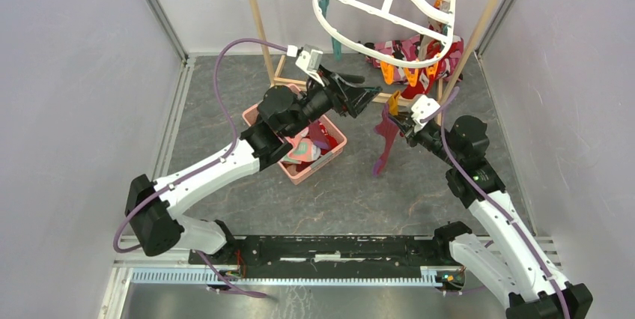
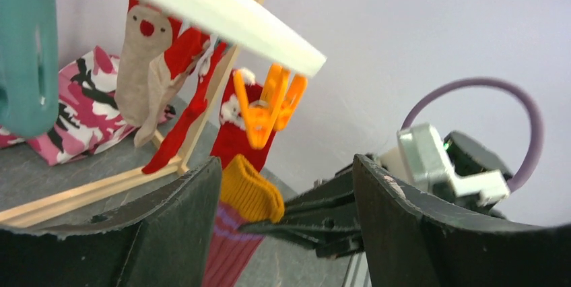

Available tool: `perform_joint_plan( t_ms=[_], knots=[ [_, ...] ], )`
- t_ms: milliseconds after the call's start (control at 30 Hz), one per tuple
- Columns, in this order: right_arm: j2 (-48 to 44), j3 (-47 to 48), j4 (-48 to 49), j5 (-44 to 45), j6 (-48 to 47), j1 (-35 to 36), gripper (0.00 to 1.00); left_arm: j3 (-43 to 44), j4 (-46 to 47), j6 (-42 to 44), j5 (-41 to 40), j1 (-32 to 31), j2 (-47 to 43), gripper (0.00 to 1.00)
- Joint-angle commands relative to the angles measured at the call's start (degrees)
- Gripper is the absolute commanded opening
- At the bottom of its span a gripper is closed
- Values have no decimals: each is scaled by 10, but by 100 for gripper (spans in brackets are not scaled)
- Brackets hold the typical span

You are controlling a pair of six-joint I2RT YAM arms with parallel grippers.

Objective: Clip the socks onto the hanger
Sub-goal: Open the clamp at the hanger.

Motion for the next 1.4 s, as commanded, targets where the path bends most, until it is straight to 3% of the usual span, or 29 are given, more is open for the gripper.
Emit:
perform_joint_plan(
  t_ms=[0,467,1167,1367],
  knots=[
    [-13,10,20,-12,17,-4,0,58,-8,-47,-35,-5,19,76],
    [-34,0,-3,-14,28,-24,0,90,-45,-102,-86,-81,30,69],
    [-29,4,3,-33,43,-39,0,218,-133,17,-194,-87,156,72],
    [-26,7,4,-39,43,-42,0,237,-121,32,-181,-79,176,73]
  ],
)
